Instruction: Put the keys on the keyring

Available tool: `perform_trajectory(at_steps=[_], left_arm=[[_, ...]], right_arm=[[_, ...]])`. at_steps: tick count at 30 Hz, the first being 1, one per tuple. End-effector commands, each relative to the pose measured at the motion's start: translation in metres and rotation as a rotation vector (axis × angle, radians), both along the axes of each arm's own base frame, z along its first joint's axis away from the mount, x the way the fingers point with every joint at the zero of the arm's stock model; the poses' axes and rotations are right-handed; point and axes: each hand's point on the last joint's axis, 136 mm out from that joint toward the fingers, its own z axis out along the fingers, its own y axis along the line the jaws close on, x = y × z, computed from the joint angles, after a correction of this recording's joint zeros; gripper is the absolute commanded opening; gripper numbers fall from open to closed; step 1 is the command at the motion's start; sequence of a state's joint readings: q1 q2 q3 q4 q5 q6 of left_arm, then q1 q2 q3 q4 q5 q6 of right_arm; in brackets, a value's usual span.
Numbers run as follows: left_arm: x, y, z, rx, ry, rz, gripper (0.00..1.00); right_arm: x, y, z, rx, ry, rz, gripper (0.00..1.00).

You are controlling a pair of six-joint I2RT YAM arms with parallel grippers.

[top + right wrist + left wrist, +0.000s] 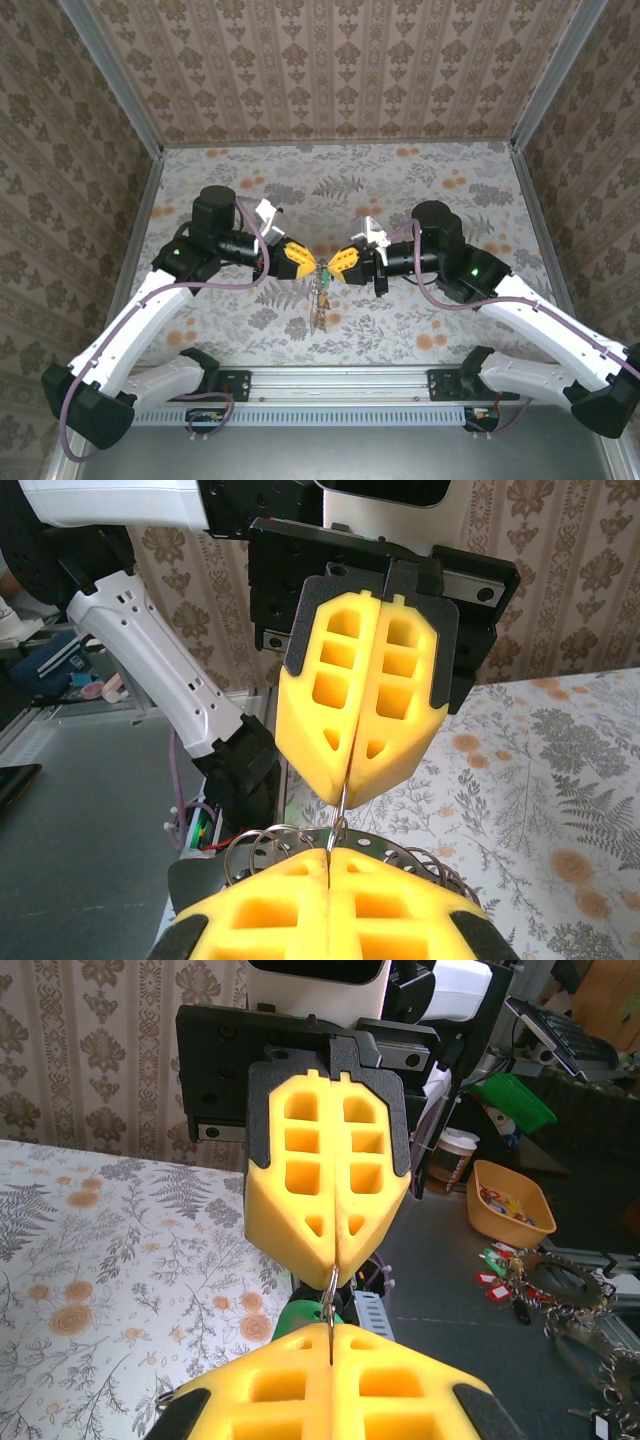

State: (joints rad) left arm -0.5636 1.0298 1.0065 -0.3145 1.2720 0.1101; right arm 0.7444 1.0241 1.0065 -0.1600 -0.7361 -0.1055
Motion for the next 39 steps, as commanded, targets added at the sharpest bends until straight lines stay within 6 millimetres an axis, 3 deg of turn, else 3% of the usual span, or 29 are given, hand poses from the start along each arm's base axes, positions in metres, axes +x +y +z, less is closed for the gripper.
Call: perform_trajectory(at_steps=[1,39], left_arm=[[-0.009,0.003,0.016,-0.044,-0.057,-0.036,0.0],[-0.009,0.003,0.016,-0.043,-0.066,-0.028,0.0]], right_arm=[[-0.004,0.0,0.0,0.004,-0.005,0.008,0.0],[-0.014,-0.008,0.006,0.033,0.024,-0.007,0.0]])
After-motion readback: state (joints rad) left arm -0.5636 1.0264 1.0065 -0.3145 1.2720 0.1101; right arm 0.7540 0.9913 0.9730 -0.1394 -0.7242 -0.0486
